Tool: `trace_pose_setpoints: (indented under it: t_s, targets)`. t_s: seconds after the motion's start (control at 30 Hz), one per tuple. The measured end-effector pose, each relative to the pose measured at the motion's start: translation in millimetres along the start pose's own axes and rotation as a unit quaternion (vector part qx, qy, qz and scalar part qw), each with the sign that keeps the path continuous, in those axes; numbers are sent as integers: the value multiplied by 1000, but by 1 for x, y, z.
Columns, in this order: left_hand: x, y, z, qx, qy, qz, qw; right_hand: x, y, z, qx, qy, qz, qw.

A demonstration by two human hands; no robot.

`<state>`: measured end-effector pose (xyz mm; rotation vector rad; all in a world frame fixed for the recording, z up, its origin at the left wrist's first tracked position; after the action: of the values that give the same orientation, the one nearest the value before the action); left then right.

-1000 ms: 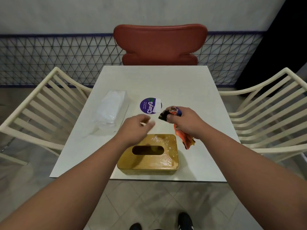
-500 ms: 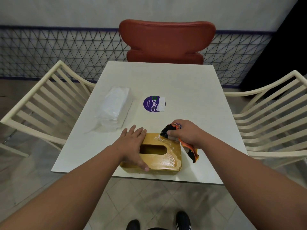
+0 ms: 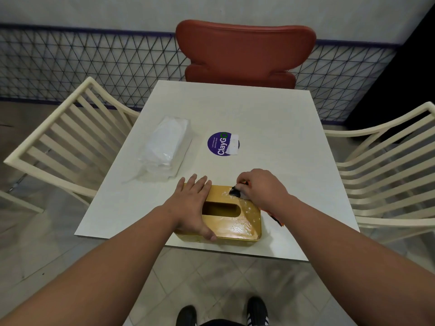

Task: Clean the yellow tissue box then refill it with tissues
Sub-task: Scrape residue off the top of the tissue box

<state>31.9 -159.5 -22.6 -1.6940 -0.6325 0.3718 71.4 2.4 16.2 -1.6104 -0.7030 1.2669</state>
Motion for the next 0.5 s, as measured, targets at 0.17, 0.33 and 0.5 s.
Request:
trace_pose_setpoints:
  t_s: [0.17, 0.33, 0.5]
  targets:
    - [-1, 1, 0, -4, 0, -5, 1000, -10, 6, -5, -39, -60, -45, 996]
    - [-1, 2, 1, -1, 0, -9, 1000, -15, -4, 2, -9, -41, 51, 998]
    - [-2, 3, 2, -3, 2, -8, 1000, -13, 5, 5, 22, -21, -6, 1000]
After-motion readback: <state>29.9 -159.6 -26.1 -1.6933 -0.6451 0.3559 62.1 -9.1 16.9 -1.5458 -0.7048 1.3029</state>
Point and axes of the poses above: each hand's wrist, its own z-axis towards the middle knuckle, its own y-axis out of the palm, x = y × z, the point moved 9 cm from there along z, towards the middle knuckle, and after that the axes turned 9 degrees about x, right-handed, at the moved point
